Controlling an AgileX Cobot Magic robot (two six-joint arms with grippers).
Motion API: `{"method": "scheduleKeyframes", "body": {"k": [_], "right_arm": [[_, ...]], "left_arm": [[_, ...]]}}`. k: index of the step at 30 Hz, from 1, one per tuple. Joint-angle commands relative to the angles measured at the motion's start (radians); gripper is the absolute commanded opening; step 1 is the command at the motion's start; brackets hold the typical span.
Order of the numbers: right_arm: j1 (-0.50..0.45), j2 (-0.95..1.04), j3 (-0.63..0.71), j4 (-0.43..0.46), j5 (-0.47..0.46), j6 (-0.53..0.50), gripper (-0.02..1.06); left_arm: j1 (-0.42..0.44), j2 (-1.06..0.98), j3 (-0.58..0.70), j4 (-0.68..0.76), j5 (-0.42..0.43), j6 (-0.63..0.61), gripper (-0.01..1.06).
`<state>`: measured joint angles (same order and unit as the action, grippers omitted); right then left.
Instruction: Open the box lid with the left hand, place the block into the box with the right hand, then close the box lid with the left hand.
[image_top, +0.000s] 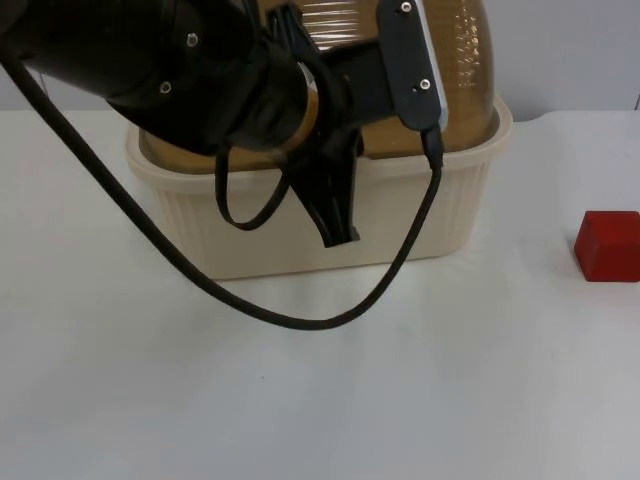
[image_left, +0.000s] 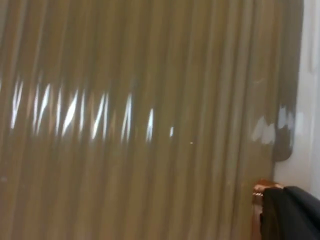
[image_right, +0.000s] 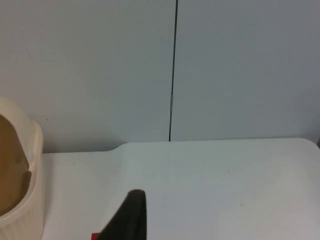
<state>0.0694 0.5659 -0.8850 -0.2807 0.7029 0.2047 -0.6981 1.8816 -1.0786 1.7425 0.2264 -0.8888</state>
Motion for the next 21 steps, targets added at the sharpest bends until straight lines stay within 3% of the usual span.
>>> {"method": "scheduleKeyframes", "body": {"k": [1, 14, 21], "right_arm": [[-0.001, -0.001, -0.004, -0.007, 0.003, -0.004, 1.05], [-0.001, -0.001, -0.004, -0.007, 0.003, -0.004, 1.05], [-0.001, -0.001, -0.004, -0.007, 0.003, -0.004, 1.05]], "left_arm": [[0.000, 0.003, -0.003, -0.019, -0.050, -0.009, 0.00], [0.000, 0.025, -0.003, -0.036, -0.053, -0.006, 0.00], [0.001, 0.025, -0.003, -0.005, 0.000, -0.006, 0.00]]}}
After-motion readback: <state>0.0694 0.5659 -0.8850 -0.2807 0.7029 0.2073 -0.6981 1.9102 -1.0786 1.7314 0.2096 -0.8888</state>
